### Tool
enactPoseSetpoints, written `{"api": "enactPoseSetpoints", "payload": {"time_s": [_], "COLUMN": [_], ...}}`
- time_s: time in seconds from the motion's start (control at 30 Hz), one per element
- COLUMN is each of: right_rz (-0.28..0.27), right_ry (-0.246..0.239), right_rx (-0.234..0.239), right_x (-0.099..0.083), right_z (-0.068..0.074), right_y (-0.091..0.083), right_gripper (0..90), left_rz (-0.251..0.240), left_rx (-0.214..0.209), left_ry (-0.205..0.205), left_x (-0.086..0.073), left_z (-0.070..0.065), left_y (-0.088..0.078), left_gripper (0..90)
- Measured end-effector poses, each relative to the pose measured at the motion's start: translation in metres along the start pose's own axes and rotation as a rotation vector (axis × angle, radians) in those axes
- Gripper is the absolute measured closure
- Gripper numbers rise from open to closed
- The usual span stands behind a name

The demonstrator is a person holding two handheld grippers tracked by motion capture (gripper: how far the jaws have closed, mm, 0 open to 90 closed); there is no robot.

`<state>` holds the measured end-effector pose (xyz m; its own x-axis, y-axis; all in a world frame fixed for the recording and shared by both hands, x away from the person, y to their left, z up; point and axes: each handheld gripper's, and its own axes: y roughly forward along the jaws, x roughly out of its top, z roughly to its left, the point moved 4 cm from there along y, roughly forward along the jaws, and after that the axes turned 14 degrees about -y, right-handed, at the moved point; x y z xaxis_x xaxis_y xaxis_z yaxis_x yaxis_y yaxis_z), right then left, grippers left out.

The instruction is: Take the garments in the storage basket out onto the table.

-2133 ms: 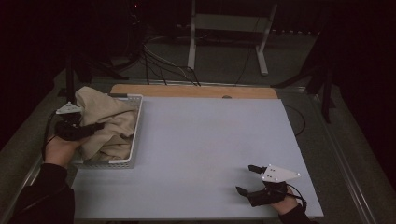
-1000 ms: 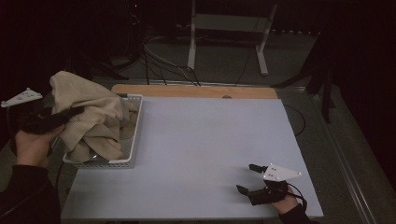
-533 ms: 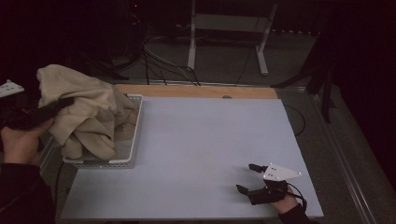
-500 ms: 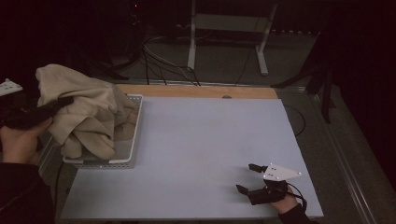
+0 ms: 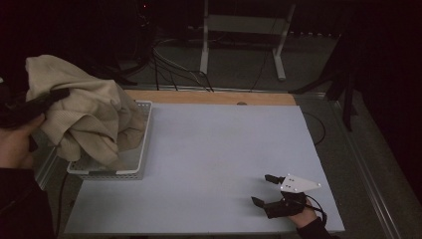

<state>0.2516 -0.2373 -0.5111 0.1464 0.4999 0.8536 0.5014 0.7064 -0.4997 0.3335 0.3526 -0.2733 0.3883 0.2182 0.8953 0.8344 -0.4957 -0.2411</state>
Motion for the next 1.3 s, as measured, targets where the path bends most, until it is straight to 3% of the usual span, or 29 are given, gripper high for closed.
{"api": "enactPoseSetpoints", "payload": {"time_s": [0.8, 1.07, 1.3], "right_rz": [0.001, 0.002, 0.002], "right_ry": [-0.001, -0.003, -0.003], "right_rx": [0.003, 0.003, 0.003], "right_x": [0.0, 0.0, 0.0], "right_z": [0.001, 0.001, 0.001], "right_y": [0.001, 0.001, 0.001], "right_gripper": [10.8, 10.8, 10.8], "left_rz": [-0.127, -0.159, -0.175], "left_rx": [-0.12, -0.191, -0.259], "left_ry": [0.004, 0.006, 0.017], "left_x": [0.048, 0.063, 0.074], "left_z": [-0.04, -0.06, -0.083], "left_y": [-0.015, -0.013, -0.001], "left_gripper": [73.6, 73.7, 73.7]}}
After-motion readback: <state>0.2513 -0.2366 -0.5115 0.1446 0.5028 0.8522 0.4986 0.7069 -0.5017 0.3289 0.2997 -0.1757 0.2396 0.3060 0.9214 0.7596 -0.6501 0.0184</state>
